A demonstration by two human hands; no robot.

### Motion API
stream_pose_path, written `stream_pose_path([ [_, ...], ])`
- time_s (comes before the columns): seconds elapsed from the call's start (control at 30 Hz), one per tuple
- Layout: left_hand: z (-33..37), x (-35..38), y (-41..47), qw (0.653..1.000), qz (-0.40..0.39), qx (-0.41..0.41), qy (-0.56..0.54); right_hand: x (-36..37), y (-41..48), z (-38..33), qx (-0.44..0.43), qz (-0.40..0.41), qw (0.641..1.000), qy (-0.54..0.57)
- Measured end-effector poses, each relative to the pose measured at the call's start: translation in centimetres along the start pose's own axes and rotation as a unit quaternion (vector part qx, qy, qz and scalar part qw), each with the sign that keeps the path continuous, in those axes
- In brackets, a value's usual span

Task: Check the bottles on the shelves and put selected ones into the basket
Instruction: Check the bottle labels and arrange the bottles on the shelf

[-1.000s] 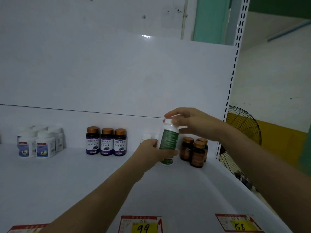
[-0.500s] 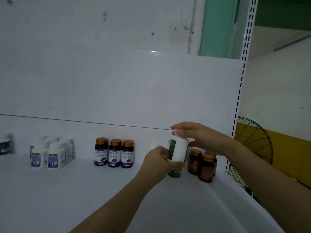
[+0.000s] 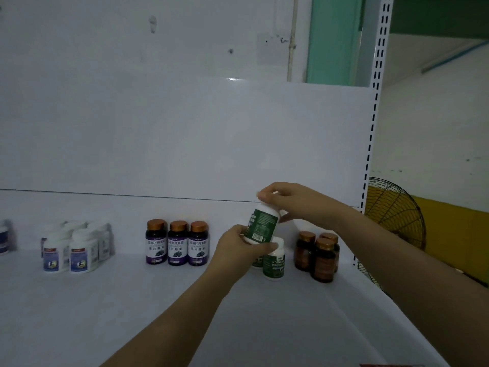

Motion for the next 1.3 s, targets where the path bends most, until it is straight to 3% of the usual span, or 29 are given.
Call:
stream_pose_path([
  [0.1, 0.3, 0.1, 0.3, 1.000, 0.003, -0.002, -0.006, -0.2, 0.4, -0.2, -0.007, 0.040, 0.999, -0.033],
  [0.27, 0.4, -0.2, 0.4, 0.998, -0.065, -0.013, -0.010, -0.2, 0.5, -0.1, -0.009, -0.027, 0.996, 0.086],
  [0.37, 0.1, -0.4, 0.5, 0.999, -0.031, 0.000, -0.016, 0.4, 0.9, 0.1, 0.004, -0.035, 0.994, 0.101],
  [0.47, -0.1, -0.6, 0.5, 1.000, 0.016, 0.007, -0.015, 0.7, 1.4, 0.2, 0.021, 0.019, 0.999, 0.046],
  [0.67, -0.4, -0.9, 0.3, 1.000, -0.019, -0.007, -0.022, 0.6, 1.5, 0.6, 0.009, 0.044, 0.998, 0.051],
  [0.9, -0.9, -0.9, 0.4, 1.000, 0.002, 0.001, -0.030, 1.2, 0.9, 0.5, -0.013, 0.027, 0.998, 0.060],
  [1.03, -0.1, -2.2, 0.9, 0.993, 0.077, 0.086, -0.013, 0.7, -0.5, -1.3, -0.111, 0.079, 0.986, 0.092],
  [1.13, 1.4, -3.4, 0.9, 0.969, 0.162, 0.189, -0.014, 1.1, -2.6, -2.7, -0.226, 0.153, 0.959, 0.072],
  [1.23, 2.8, -4.0, 0.6, 0.943, 0.208, 0.260, -0.020, 2.4, -4.5, -3.4, -0.379, 0.259, 0.887, -0.040],
  [1.3, 3.2, -4.2, 0.6, 0.931, 0.228, 0.284, -0.002, 3.1, -4.8, -3.2, -0.425, 0.298, 0.850, -0.089],
])
Point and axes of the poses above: each hand's wrist, its own y-axis towards the middle knuckle, its own x-axis out of the palm, z = x × y, the point moved 4 cm from there along y, towards the middle knuckle, and after that the axes turned 4 degrees about x, right-handed, at the moved point
